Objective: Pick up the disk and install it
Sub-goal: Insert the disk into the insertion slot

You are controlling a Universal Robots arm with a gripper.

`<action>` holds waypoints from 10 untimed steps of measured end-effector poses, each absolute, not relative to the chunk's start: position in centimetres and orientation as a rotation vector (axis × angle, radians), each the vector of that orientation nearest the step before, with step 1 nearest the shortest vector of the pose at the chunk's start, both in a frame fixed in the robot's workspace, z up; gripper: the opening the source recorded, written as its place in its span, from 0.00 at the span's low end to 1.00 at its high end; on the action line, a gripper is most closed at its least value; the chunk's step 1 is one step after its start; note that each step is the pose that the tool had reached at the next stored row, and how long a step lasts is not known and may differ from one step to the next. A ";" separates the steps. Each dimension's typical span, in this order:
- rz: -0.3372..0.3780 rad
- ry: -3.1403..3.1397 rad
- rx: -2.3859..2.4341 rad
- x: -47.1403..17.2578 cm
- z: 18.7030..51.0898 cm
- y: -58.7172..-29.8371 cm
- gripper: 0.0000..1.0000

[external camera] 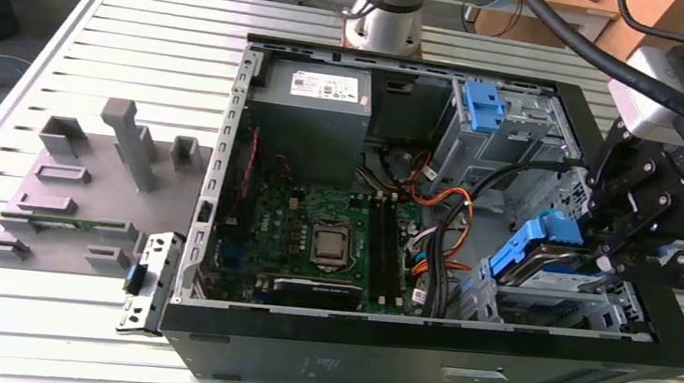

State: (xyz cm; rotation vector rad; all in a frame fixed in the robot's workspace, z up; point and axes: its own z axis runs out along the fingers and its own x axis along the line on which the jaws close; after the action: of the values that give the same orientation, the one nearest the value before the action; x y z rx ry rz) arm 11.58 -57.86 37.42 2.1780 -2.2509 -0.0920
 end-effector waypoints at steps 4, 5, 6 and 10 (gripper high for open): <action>-0.091 -2.251 2.178 11.6 36.7 -57.9 0.35; -0.091 -2.250 2.178 11.6 36.5 -57.9 0.35; -0.091 -2.250 2.177 11.6 36.3 -57.9 0.35; -0.089 -2.250 2.177 11.6 35.6 -57.9 0.35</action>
State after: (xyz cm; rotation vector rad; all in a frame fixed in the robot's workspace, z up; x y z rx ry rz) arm 11.58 -57.86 35.59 2.1768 -2.2498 -0.0892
